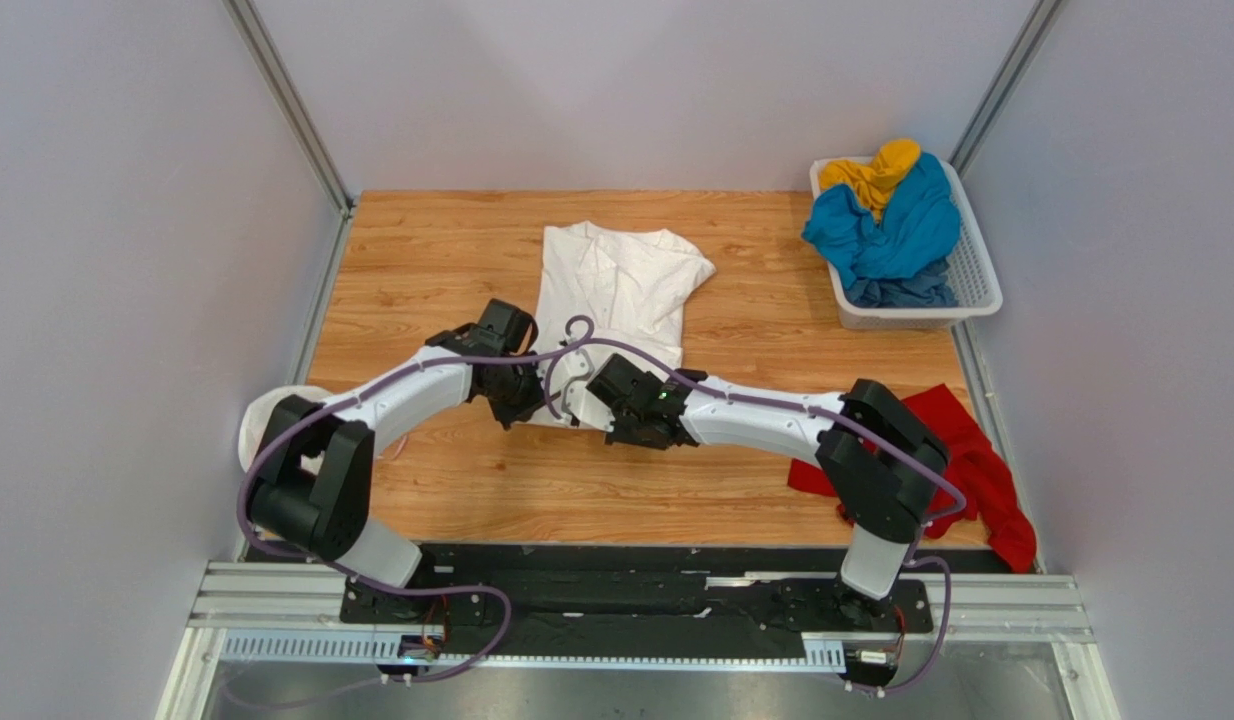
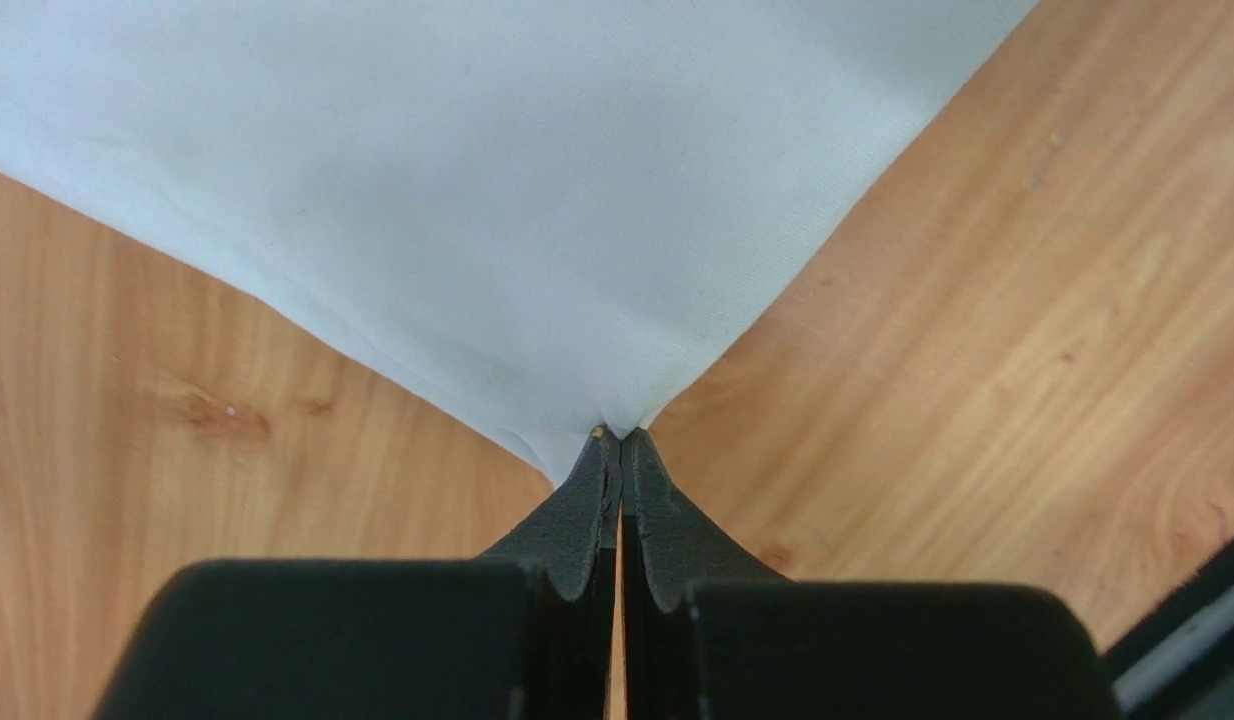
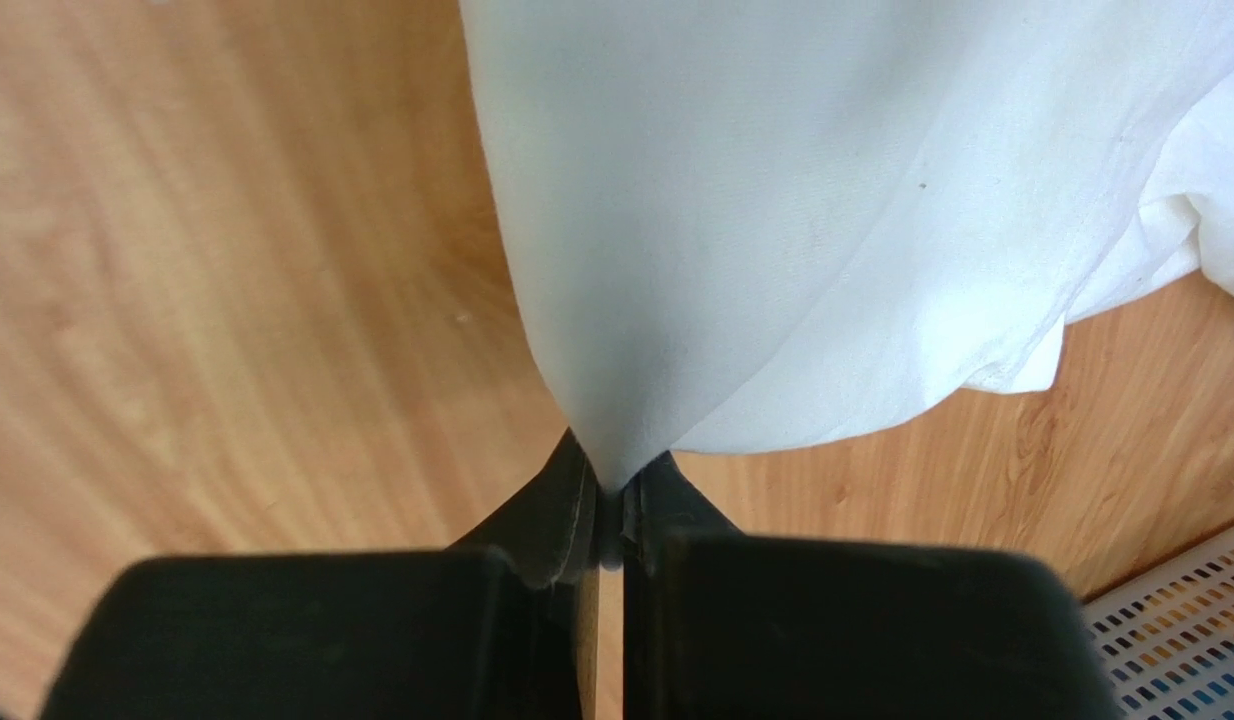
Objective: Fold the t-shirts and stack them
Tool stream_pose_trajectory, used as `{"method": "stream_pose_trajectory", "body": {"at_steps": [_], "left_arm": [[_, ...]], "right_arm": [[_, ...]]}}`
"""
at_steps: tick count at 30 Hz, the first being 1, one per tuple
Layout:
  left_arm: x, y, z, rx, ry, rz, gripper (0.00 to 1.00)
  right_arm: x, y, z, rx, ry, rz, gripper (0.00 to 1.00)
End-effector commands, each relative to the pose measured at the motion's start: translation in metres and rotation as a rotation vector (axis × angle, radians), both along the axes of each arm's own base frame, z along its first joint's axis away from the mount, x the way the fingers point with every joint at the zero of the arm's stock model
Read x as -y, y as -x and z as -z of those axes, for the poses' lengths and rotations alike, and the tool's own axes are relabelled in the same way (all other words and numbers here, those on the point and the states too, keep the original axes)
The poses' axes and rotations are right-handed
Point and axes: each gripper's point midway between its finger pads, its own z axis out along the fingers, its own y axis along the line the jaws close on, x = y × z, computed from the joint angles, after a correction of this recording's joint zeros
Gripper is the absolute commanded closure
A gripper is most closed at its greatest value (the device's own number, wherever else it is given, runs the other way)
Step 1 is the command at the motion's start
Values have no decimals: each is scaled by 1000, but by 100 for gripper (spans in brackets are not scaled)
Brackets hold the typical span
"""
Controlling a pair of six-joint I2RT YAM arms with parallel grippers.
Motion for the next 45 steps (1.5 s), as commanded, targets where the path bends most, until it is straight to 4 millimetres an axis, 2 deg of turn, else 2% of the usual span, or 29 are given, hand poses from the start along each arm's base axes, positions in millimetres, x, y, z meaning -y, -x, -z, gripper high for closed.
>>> {"method": "stream_pose_trajectory", "body": {"at_steps": [1,5,8,11,13,14,17,19,20,22,26,27,28,29,30,31,32,33,34,35,36,37,38,40,41,42,43,44,45], "left_arm": [[-4,32,-14,-13,18,-1,100],[-13,57,-23,-17,23,2,100],[-14,62,-40,22,46,0,100],[-12,50,-65,103,69,-11,100],[-10,40,-77,141,70,-12,100],[-6,30,-89,179,82,-13,100],[3,5,-106,244,92,-9,100],[7,-9,-107,258,83,-6,100],[10,-18,-115,283,89,-6,100],[14,-31,-112,288,73,0,100],[24,-64,-126,355,69,-1,100],[26,-71,-120,349,56,7,100],[28,-85,-131,387,59,0,100],[29,-93,-131,392,55,0,100],[31,-102,-122,373,39,4,100],[32,-115,-133,393,47,-6,100],[34,-122,-134,396,50,-7,100],[34,-131,-126,382,38,-7,100],[36,-144,-137,411,49,-13,100],[38,-152,-138,417,47,-13,100],[39,-160,-127,399,35,-12,100],[42,-172,-138,426,45,-15,100],[43,-180,-126,407,27,-12,100],[46,-198,-133,431,32,-20,100],[48,-204,-121,415,23,-20,100],[49,-213,-126,431,25,-23,100],[49,-219,-123,433,20,-25,100],[50,-225,-110,417,9,-22,100],[50,-233,-112,435,4,-30,100]], "right_arm": [[-13,26,-28,-21,-111,17,100],[-18,48,-39,-47,-137,-4,100],[-22,56,-52,-40,-156,-10,100],[-20,51,-68,3,-162,-2,100],[-18,40,-80,64,-158,10,100],[-17,36,-84,90,-148,8,100],[-15,22,-100,156,-140,29,100],[-12,9,-112,199,-140,48,100],[-11,4,-117,212,-143,55,100],[-4,-13,-128,239,-150,85,100],[8,-44,-143,271,-157,128,100],[13,-54,-140,272,-148,149,100],[13,-60,-146,280,-151,144,100],[15,-66,-146,282,-149,152,100],[19,-74,-141,274,-138,164,100],[20,-78,-141,279,-131,161,100],[20,-83,-143,282,-132,161,100],[22,-90,-140,279,-131,170,100],[24,-95,-138,277,-127,175,100],[24,-100,-140,283,-125,175,100],[27,-106,-139,281,-128,184,100],[27,-110,-132,272,-116,185,100],[31,-118,-134,278,-119,198,100],[31,-127,-124,264,-108,201,100],[33,-136,-125,269,-108,205,100],[34,-141,-124,270,-108,208,100],[35,-147,-114,258,-90,211,100],[39,-155,-113,258,-87,218,100],[37,-161,-115,263,-95,217,100]]}}
